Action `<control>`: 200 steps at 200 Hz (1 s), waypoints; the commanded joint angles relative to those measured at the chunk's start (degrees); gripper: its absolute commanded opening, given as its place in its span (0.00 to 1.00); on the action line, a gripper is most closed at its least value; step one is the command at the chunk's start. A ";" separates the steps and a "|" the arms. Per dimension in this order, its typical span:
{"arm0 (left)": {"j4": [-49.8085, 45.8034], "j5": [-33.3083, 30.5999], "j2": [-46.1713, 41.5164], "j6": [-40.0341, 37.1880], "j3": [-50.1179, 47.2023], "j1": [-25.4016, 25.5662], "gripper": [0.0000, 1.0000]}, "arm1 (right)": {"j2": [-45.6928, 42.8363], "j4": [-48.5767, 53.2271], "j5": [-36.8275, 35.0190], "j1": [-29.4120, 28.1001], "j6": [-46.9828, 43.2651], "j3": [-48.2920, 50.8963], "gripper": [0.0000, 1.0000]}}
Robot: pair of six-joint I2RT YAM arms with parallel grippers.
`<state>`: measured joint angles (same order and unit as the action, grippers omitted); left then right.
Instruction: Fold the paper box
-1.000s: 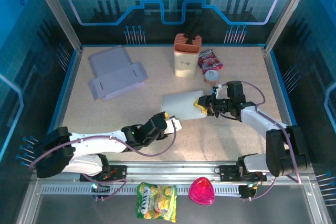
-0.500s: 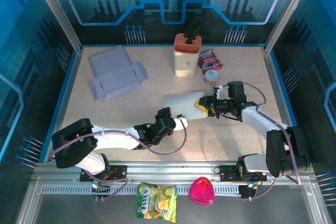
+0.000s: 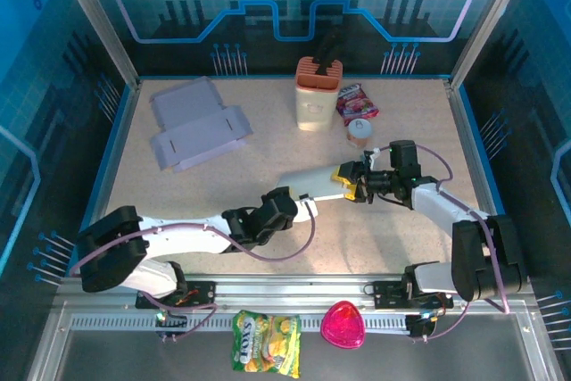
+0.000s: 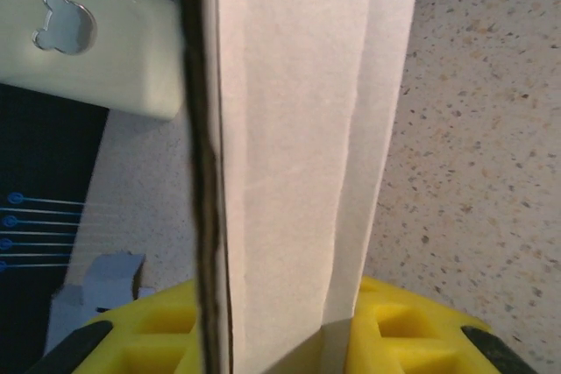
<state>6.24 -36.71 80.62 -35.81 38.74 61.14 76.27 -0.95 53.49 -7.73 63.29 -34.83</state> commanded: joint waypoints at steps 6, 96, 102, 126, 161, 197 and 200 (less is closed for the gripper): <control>-10.15 3.16 -3.05 8.00 4.00 -0.02 0.25 | -3.58 -1.57 0.75 2.34 1.68 1.14 0.58; -51.60 21.06 -0.99 31.11 24.47 -1.41 0.21 | -34.23 22.93 -30.49 -1.90 -3.60 3.67 0.65; -53.23 22.50 -0.46 31.81 25.53 -1.78 0.20 | -36.43 23.47 -33.78 -4.76 -2.27 4.22 0.65; -58.01 27.72 1.59 33.57 28.73 -4.09 0.20 | -42.29 21.80 -45.56 -16.47 3.57 7.19 0.65; -61.98 31.46 5.73 33.80 31.81 -8.02 0.19 | -39.73 14.33 -53.30 -27.27 8.75 9.32 0.67; -63.33 34.45 9.13 32.24 33.87 -10.16 0.19 | -31.94 4.37 -53.96 -32.14 12.87 9.38 0.67; -63.45 34.53 9.38 32.08 33.99 -10.27 0.20 | -31.41 3.93 -54.23 -32.57 13.18 9.25 0.67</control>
<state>-52.90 -6.50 88.38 -3.33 70.24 51.81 41.74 11.57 3.81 -37.30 71.88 -25.80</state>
